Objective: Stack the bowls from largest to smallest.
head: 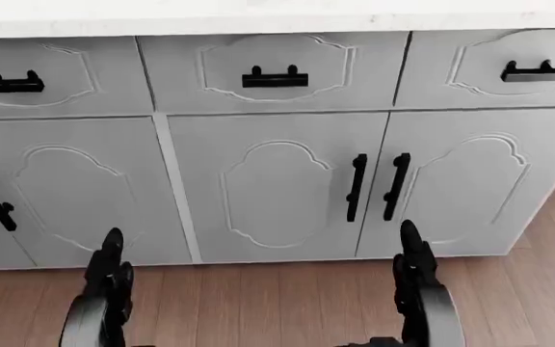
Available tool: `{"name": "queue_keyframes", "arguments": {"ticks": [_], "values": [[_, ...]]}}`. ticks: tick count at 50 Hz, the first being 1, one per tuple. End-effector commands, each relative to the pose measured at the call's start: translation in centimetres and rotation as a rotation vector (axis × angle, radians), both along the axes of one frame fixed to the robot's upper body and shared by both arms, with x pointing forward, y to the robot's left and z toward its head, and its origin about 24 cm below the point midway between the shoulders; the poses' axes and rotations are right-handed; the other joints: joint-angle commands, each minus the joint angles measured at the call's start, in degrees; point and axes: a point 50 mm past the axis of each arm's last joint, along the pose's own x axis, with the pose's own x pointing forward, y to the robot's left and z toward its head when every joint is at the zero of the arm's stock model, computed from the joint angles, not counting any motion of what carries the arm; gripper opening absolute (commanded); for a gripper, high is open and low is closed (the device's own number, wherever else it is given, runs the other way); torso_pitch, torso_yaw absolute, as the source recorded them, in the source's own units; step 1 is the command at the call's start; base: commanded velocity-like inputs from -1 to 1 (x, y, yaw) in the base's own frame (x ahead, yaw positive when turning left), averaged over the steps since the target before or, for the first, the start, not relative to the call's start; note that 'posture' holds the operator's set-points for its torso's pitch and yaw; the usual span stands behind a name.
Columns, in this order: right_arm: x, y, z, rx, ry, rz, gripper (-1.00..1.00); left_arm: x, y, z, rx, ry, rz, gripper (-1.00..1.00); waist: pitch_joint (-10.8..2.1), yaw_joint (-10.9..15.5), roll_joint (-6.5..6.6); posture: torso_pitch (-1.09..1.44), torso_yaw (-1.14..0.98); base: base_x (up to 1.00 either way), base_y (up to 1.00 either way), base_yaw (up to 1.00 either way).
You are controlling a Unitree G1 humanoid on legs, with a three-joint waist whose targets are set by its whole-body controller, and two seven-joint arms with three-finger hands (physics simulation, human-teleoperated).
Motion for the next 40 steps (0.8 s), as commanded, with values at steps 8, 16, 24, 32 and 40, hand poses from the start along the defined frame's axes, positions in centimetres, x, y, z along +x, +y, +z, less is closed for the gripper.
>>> {"name": "queue_keyframes", "arguments": {"ticks": [8,16,24,32,40], "values": [[0.9,0.3,3.9,0.010,-0.173,0.020,1.00,0.9,-0.3,5.8,0.022,-0.197,0.000,1.00,-4.17,0.3,-0.48,0.00,0.00,0.00,0.00,0.00],[2.1,0.2,7.2,0.004,-0.208,0.019,1.00,1.8,-0.3,11.0,0.028,-0.264,0.008,1.00,-4.97,0.4,-0.15,0.00,0.00,0.00,0.00,0.00],[3.2,-0.4,11.4,0.003,-0.245,0.005,1.00,3.0,-0.3,15.2,0.024,-0.276,-0.010,1.00,-5.55,0.5,-0.14,0.00,0.00,0.00,0.00,0.00],[3.8,0.4,14.6,0.063,-0.304,0.061,1.00,2.0,0.4,18.9,0.001,-0.330,0.005,1.00,-4.08,0.4,0.35,0.00,0.00,0.08,0.00,0.00],[4.1,0.7,16.7,0.086,-0.330,0.091,1.00,1.7,0.8,21.2,-0.010,-0.377,0.011,1.00,-1.45,0.5,-3.54,0.00,0.00,0.64,0.00,0.00]]}}
